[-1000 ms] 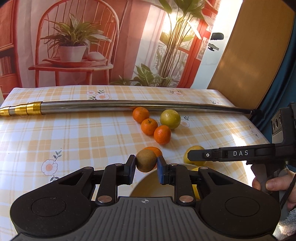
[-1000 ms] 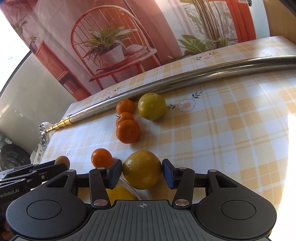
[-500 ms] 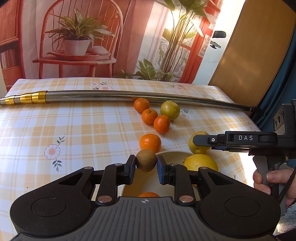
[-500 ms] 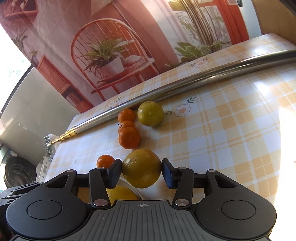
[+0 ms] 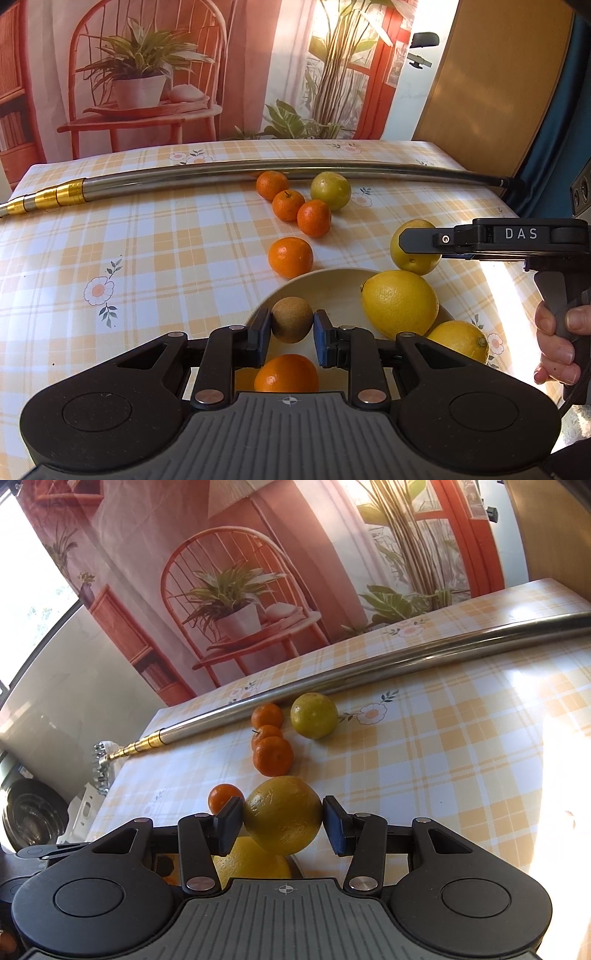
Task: Organize fruits
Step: 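Carry the kiwi in the left tool while the right tool carries the lemon over the plate, then open the left tool to drop the kiwi while the right tool releases the lemon onto the plate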
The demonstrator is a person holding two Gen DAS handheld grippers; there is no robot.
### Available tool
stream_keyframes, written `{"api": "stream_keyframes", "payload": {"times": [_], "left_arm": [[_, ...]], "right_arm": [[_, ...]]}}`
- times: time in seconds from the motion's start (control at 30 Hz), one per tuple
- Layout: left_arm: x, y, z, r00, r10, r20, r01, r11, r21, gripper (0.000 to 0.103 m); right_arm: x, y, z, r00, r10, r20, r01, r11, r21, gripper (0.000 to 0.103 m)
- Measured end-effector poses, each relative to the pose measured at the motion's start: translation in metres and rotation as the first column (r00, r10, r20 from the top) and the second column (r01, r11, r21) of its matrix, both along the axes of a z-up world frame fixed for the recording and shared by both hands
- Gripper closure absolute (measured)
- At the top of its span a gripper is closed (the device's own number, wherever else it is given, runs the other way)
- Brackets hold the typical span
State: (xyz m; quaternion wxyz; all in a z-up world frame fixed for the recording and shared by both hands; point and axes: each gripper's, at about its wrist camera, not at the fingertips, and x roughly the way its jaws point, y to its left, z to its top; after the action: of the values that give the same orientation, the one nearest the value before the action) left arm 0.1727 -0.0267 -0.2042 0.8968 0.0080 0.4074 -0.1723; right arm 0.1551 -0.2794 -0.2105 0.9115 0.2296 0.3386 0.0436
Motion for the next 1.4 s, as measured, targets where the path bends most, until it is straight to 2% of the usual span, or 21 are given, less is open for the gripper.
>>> {"api": "stream_keyframes", "payload": {"times": [0.2, 0.87, 1.23, 1.4], "left_arm": [[0.002, -0.005, -0.006, 1.000, 0.007, -0.019, -0.006, 0.999, 0.041, 0.077], [0.001, -0.009, -0.012, 0.999, 0.033, -0.043, -0.029, 0.995, 0.097, 0.075], [-0.004, -0.006, -0.009, 0.998, 0.054, -0.023, -0.052, 0.994, 0.094, 0.074], [-0.007, 0.001, -0.001, 0.997, 0.077, -0.016, -0.076, 0.996, 0.047, 0.075]], "right_arm": [[-0.004, 0.003, 0.003, 1.000, 0.007, 0.010, -0.007, 1.000, -0.015, 0.059], [-0.009, 0.001, 0.003, 1.000, 0.000, 0.012, 0.000, 1.000, -0.014, 0.059], [-0.012, 0.007, 0.008, 1.000, 0.011, 0.024, -0.010, 0.999, -0.031, 0.059], [-0.014, 0.017, 0.015, 0.999, 0.036, 0.036, -0.034, 0.998, -0.053, 0.059]]}}
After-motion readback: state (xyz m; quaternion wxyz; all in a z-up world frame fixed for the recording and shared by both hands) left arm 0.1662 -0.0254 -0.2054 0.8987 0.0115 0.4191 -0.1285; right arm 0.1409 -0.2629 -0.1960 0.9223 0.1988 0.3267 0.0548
